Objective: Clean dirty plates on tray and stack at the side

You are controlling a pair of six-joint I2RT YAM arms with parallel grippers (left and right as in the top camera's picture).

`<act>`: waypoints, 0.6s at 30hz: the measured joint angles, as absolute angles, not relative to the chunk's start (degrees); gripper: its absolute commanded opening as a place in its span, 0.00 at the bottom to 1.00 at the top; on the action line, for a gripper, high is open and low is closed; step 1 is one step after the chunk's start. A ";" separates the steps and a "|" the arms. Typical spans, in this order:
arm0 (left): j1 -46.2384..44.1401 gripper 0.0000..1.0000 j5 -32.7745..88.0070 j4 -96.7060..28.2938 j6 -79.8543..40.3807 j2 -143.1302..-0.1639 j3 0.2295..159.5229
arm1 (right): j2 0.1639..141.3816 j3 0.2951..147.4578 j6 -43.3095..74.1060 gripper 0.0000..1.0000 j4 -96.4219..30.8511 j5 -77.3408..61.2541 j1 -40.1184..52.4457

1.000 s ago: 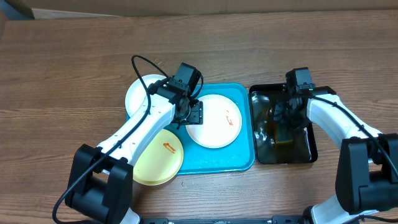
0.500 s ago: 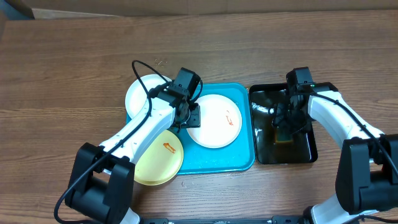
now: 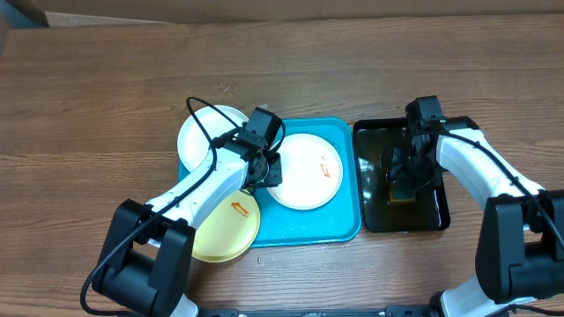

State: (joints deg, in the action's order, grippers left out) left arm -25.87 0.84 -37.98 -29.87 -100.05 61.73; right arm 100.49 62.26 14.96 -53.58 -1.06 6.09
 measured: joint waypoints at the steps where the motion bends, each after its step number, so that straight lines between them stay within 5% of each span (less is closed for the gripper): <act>1: -25.87 0.29 0.82 -37.71 -29.85 -100.05 61.73 | 100.49 62.26 14.96 0.58 -53.60 -1.06 6.09; 18: -25.87 0.28 -0.71 -37.10 -29.87 -100.66 61.73 | 100.51 62.26 14.94 0.57 -54.30 -1.06 6.09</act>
